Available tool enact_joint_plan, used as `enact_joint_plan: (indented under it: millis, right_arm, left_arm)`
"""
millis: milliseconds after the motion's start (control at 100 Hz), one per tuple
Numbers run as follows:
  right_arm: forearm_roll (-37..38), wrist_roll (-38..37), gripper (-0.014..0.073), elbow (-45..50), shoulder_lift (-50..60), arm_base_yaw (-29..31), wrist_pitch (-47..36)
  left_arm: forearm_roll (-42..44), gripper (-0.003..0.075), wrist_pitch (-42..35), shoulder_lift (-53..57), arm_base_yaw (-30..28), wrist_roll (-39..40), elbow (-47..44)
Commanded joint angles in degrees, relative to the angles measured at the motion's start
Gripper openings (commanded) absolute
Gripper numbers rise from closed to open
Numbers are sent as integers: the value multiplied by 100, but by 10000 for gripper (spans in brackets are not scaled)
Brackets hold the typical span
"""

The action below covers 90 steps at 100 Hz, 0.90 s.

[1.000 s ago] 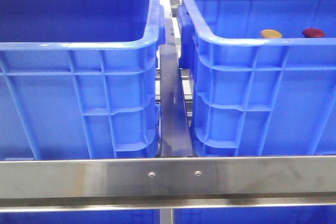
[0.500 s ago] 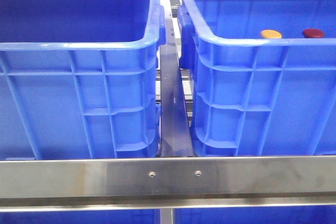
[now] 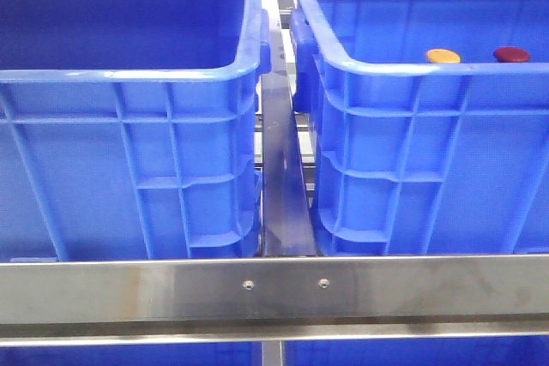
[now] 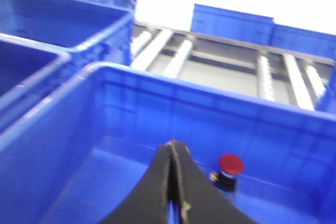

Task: Pick red and yellow buttons and place in box

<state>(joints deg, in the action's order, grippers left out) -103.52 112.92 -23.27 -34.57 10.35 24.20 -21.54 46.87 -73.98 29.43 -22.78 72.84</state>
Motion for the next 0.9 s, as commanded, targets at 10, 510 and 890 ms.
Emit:
enact_joint_plan:
  millis: [10, 510, 890]
  right_arm:
    - [-633, 12, -41, -87, 141, 35, 519]
    - [-633, -38, -41, 389, 1132, 35, 581]
    - [-633, -95, -41, 1090, 2097, 35, 466]
  left_arm:
    - [160, -20, -750, 571, 44, 278, -277]
    - [314, -20, -2263, 3166, 44, 266, -2916]
    - [338, -20, -2314, 4905, 44, 266, -4426]
